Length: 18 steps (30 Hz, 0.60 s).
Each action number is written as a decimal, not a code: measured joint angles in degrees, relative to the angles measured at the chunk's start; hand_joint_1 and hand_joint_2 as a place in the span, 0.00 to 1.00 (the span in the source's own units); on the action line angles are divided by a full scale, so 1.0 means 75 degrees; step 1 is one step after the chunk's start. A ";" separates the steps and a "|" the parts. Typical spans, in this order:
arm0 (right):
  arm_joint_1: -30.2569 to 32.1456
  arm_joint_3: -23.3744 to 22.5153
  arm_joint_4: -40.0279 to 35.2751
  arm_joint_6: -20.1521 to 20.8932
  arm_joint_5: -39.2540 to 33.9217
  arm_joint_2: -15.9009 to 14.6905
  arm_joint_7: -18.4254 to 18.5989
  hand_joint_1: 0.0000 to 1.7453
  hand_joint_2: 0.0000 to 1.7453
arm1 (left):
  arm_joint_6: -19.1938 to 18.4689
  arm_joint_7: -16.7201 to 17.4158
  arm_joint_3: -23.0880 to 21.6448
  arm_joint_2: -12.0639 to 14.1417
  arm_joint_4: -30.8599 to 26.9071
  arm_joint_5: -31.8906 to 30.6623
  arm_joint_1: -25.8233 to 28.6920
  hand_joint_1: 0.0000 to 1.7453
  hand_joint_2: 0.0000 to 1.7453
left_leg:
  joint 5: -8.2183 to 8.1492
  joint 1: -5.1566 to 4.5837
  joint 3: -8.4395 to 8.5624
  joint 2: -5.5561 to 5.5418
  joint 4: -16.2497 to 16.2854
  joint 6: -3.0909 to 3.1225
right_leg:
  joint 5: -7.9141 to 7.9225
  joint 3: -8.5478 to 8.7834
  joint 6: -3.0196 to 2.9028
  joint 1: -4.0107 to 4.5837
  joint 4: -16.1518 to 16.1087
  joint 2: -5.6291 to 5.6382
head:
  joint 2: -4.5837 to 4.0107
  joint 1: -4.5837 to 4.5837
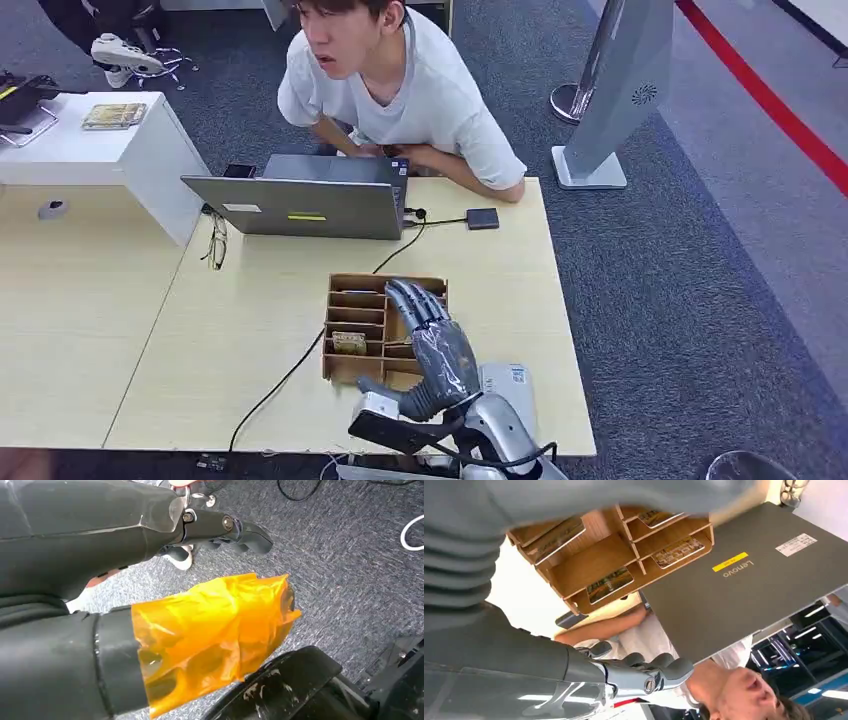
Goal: Pass the card to the sensor for recognition and then transmit it.
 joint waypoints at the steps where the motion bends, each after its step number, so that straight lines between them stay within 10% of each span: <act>1: -0.0001 0.0000 0.0020 0.0000 0.0000 0.0000 0.0000 0.00 1.00 | 0.0000 0.0000 0.0003 0.0000 0.0000 0.0000 0.0000 0.00 0.00 | 0.0000 0.0000 0.0000 0.0000 0.0000 0.0000 | 0.0000 0.0000 0.0000 0.0000 0.0000 0.0000 | 0.0000 0.0000; 18: -0.0016 0.0000 0.0382 -0.0052 0.0440 0.0003 0.0204 0.00 1.00 | -0.0131 -0.0018 0.0250 -0.0061 -0.0070 -0.0327 0.0079 0.00 0.00 | 0.0000 0.0000 0.0000 0.0000 0.0000 0.0000 | 0.0000 0.0000 0.0000 0.0000 0.0000 0.0000 | 0.0000 0.0000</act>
